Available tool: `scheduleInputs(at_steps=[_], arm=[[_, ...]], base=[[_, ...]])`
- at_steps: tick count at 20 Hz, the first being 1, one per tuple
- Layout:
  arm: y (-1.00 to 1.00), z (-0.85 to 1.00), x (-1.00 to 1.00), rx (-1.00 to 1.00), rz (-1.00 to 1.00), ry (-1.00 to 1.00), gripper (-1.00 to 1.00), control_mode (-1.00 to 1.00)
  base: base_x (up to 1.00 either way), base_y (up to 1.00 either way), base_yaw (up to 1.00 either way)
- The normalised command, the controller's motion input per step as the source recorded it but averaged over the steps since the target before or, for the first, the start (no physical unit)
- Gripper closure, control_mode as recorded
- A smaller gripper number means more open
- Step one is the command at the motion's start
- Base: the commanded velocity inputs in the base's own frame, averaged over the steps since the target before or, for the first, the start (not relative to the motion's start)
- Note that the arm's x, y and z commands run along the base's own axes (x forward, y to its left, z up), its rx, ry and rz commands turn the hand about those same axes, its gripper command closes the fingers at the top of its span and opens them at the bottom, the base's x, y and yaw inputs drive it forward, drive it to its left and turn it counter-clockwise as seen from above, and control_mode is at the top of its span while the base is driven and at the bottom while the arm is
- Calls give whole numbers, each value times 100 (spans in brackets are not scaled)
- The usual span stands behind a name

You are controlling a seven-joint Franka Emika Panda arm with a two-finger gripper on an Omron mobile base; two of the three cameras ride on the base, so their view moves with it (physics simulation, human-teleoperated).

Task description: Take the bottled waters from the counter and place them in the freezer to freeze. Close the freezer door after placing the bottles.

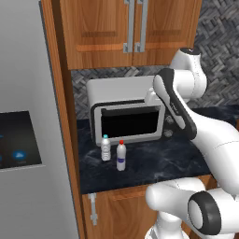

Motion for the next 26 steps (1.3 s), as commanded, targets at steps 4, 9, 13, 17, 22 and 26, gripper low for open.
scheduleInputs(at_steps=[4,9,13,17,22,26], arm=[[0,-4,2,2,1,0,-100,-100],[0,-21,2,5,17,0,-100,-100],[0,-36,0,0,32,-1,-100,-100],[0,-37,-2,0,45,-19,-100,-100],[20,-42,-4,0,53,-19,-100,-100],[56,-43,0,-2,56,-14,-100,-100]], base=[[0,0,0],[0,0,0],[0,0,0],[0,0,0],[0,0,0],[0,0,0]])
